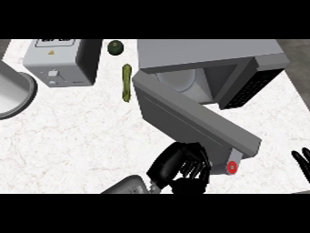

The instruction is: Pick up the milk, place it into the microwave and close the microwave

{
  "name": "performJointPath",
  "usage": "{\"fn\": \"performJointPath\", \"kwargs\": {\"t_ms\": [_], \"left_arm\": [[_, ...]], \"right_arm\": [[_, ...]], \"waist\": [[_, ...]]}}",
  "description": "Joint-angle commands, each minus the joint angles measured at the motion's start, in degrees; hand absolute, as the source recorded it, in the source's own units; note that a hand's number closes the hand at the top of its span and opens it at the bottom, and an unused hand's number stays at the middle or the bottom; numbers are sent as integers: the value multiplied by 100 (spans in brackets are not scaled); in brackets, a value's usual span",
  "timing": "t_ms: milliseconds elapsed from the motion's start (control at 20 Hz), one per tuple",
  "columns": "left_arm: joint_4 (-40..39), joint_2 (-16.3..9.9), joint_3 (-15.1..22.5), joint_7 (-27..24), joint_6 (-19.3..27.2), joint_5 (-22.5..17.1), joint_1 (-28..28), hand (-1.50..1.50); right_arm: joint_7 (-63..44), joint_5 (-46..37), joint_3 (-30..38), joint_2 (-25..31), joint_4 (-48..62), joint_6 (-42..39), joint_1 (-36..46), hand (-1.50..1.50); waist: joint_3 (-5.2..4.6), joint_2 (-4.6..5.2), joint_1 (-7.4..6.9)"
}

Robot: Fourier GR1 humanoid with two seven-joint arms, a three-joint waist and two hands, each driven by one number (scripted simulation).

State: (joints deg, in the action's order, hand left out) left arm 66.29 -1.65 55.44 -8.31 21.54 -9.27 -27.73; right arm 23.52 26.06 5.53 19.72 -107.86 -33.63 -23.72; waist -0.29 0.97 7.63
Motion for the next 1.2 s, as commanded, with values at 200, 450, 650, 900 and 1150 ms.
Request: {"fn": "performJointPath", "kwargs": {"t_ms": [200,450,650,900,1150], "left_arm": [[-175,160,-17,-193,1005,-857,-943,150],[-624,163,-211,-294,1338,-1344,-1548,150],[-953,164,-371,-311,1479,-1653,-2006,150],[-1353,165,-457,-471,1394,-2107,-2350,150],[-1643,165,-670,-711,1154,-2620,-2551,150]], "right_arm": [[-533,355,-185,131,-736,95,15,-150],[-805,521,-200,167,-941,253,-39,-150],[-1019,730,-152,266,-1181,354,-36,-150],[-1239,848,-107,331,-1308,520,6,-150],[-1410,970,-59,413,-1388,631,127,-150]], "waist": [[-15,63,257],[-1,97,324],[-3,133,484],[4,167,505],[-1,225,450]]}}
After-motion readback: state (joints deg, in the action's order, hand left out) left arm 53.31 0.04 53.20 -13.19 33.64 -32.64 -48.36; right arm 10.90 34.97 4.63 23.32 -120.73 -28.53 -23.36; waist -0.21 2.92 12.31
